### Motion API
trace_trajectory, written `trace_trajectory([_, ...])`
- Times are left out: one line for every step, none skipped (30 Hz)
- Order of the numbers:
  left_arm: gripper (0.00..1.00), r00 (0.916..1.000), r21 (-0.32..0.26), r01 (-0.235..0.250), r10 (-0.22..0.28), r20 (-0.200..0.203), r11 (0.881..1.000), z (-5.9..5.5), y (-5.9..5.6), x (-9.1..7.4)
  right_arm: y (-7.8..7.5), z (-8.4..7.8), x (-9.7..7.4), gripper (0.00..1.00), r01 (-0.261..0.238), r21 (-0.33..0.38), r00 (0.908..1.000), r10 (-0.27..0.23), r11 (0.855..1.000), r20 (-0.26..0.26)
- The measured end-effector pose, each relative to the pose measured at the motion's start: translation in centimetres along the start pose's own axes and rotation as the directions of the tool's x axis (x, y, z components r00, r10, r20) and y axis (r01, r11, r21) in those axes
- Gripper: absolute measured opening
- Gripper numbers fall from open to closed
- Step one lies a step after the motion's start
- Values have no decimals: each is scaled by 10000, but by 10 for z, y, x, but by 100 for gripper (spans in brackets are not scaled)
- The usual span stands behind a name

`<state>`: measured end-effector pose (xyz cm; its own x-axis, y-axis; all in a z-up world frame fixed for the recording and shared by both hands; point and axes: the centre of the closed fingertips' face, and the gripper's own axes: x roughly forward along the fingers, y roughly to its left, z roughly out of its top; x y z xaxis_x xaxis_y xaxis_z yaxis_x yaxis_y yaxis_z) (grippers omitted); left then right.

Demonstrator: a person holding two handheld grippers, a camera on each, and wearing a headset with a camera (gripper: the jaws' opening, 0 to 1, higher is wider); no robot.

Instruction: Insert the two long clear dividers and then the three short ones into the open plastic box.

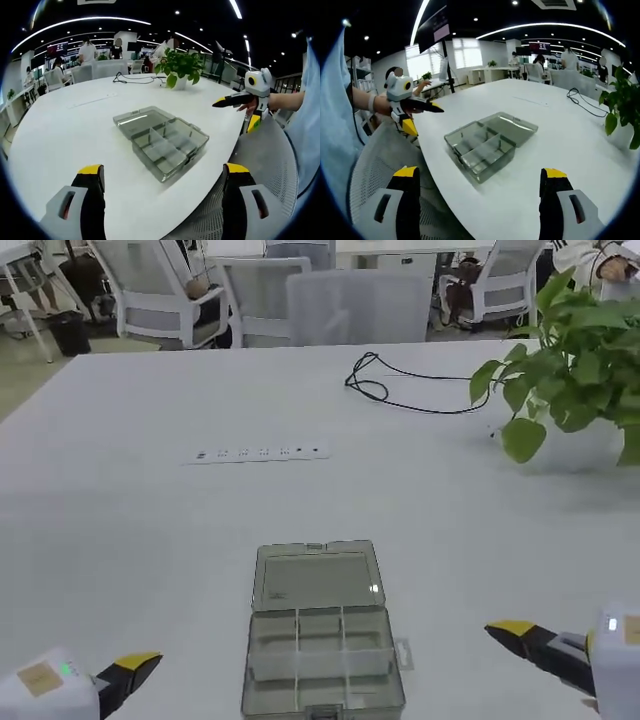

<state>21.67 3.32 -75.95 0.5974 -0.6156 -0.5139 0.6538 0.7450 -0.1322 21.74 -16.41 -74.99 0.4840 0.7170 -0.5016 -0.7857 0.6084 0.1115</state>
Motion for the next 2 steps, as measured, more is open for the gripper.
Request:
trace_trajectory([100,10000,2,-21,21,-2,10000,0,1,0,-1,1,0,100,-16,8,10000,16,10000,27])
trace_trajectory([100,10000,-64,-38,39,70,10000,1,1,1,-2,1,0,100,-17,10,10000,17,10000,34])
